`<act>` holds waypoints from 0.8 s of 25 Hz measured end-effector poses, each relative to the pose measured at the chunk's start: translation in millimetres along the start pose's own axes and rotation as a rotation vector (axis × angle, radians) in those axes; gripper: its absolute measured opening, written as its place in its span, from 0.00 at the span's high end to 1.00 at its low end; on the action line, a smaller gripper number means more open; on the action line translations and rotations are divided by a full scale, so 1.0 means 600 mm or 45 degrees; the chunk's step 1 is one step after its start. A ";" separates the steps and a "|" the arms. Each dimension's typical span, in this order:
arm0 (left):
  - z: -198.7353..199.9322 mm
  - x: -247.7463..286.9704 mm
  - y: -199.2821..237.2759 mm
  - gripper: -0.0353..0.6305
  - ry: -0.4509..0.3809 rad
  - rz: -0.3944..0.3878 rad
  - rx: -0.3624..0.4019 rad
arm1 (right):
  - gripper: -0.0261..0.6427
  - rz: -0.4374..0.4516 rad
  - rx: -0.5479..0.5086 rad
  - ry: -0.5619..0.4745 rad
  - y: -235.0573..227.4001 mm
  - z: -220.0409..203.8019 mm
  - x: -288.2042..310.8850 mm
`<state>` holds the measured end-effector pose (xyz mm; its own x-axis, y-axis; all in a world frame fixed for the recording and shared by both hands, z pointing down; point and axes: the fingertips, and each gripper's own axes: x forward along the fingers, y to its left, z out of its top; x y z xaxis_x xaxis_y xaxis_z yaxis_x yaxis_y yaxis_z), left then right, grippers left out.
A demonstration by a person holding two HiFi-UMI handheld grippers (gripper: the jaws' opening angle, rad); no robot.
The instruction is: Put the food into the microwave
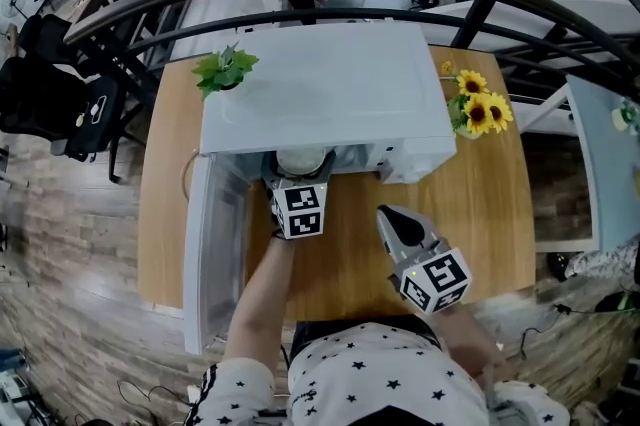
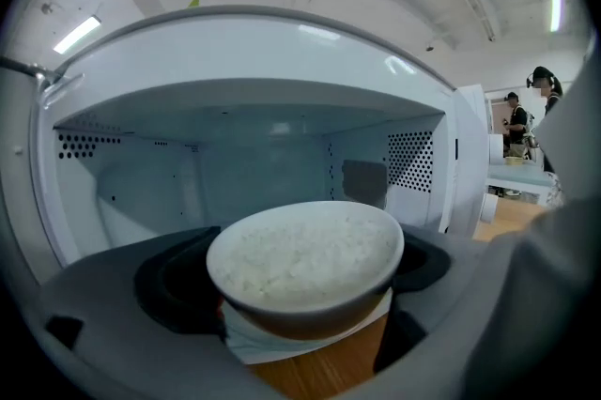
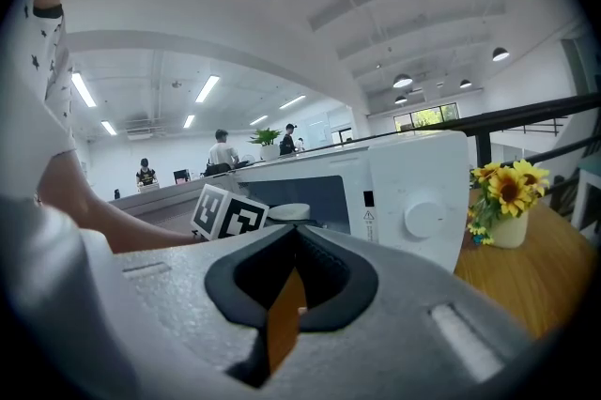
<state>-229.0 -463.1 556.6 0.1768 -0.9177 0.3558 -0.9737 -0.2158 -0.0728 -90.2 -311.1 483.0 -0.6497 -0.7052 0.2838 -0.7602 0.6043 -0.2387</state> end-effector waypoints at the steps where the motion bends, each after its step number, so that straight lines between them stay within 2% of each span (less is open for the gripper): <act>1: -0.004 0.005 0.000 0.18 0.004 -0.003 0.005 | 0.95 0.000 0.001 0.002 0.001 -0.001 0.002; 20: -0.057 0.070 0.008 0.17 0.082 -0.024 0.053 | 0.95 -0.052 0.037 0.063 0.003 -0.037 0.006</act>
<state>-231.1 -491.2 603.2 0.1842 -0.8901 0.4168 -0.9633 -0.2478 -0.1035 -93.7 -304.7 504.1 -0.6180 -0.7092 0.3392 -0.7861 0.5641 -0.2528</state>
